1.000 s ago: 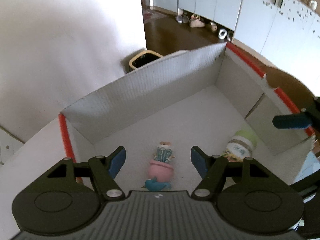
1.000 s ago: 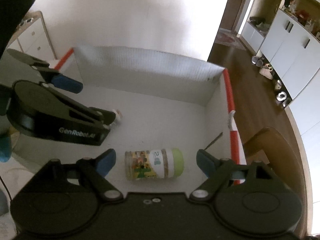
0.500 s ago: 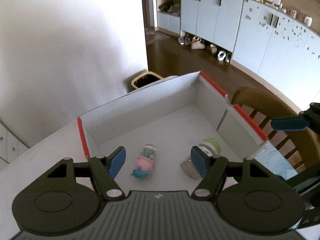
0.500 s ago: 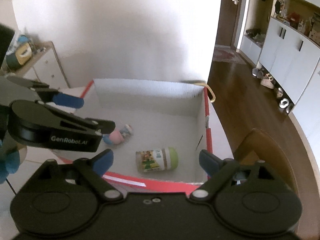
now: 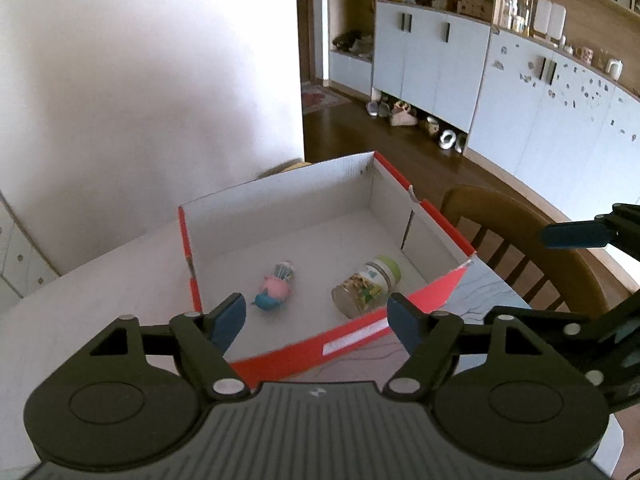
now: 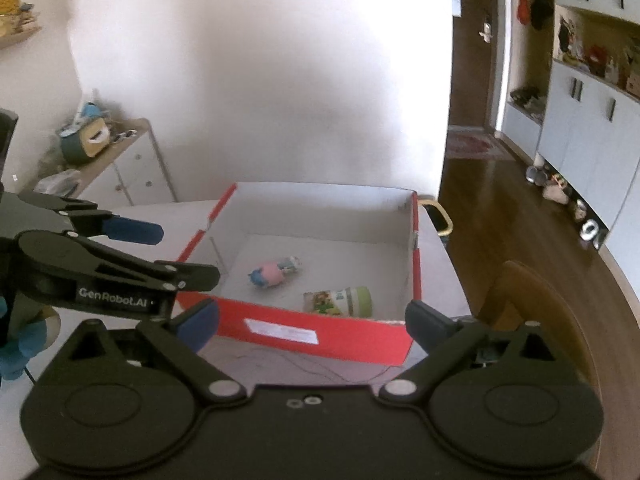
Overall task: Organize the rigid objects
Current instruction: 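Withdraw both tools from the box back over the table, then grasp the white glue stick with left tool while right tool grasps green highlighter, then lift the glue stick and highlighter and carry them to the red box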
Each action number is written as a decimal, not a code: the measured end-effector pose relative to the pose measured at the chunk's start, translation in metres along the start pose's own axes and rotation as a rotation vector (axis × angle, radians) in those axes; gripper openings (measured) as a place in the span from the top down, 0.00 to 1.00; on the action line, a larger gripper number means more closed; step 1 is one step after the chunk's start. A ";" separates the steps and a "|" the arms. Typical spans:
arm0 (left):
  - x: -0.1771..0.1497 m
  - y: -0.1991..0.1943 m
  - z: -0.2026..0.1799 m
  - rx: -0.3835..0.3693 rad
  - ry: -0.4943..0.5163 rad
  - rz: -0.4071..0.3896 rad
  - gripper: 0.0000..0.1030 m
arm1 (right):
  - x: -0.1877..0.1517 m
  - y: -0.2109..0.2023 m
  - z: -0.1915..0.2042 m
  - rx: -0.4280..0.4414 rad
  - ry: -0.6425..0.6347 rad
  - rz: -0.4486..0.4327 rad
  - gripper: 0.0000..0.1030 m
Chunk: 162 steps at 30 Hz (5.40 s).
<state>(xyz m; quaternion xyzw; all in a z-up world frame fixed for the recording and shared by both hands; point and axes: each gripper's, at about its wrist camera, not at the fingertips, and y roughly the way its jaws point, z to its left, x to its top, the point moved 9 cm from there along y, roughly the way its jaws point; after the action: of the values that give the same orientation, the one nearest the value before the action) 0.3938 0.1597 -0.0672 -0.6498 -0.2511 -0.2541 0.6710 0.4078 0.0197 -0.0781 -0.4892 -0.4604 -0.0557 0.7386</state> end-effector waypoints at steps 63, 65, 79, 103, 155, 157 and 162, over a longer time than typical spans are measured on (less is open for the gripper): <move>-0.272 -0.013 -0.040 0.172 -0.246 0.100 0.19 | -0.214 0.011 -0.062 -0.073 -0.092 0.209 0.47; -0.272 -0.010 -0.044 0.159 -0.243 0.104 0.19 | -0.214 0.014 -0.062 -0.070 -0.096 0.217 0.51; -0.265 -0.005 -0.050 0.113 -0.233 0.102 0.63 | -0.206 0.030 -0.041 -0.015 -0.133 0.226 0.73; -0.229 -0.033 -0.051 0.056 -0.259 0.060 0.82 | -0.173 -0.031 -0.029 0.003 -0.003 0.129 0.85; 0.032 0.013 0.008 -0.043 -0.069 -0.066 0.85 | 0.037 0.058 -0.008 -0.068 -0.055 -0.010 0.85; 0.034 0.027 0.013 -0.049 -0.064 -0.050 0.85 | 0.039 0.071 -0.012 -0.075 -0.046 0.003 0.85; 0.036 0.064 0.015 -0.067 -0.042 -0.003 0.85 | 0.037 0.103 -0.018 -0.083 -0.028 0.038 0.85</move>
<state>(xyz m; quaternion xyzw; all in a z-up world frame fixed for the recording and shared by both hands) 0.4634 0.1757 -0.0904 -0.6768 -0.2573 -0.2496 0.6430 0.4952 0.0724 -0.1220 -0.5288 -0.4587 -0.0540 0.7121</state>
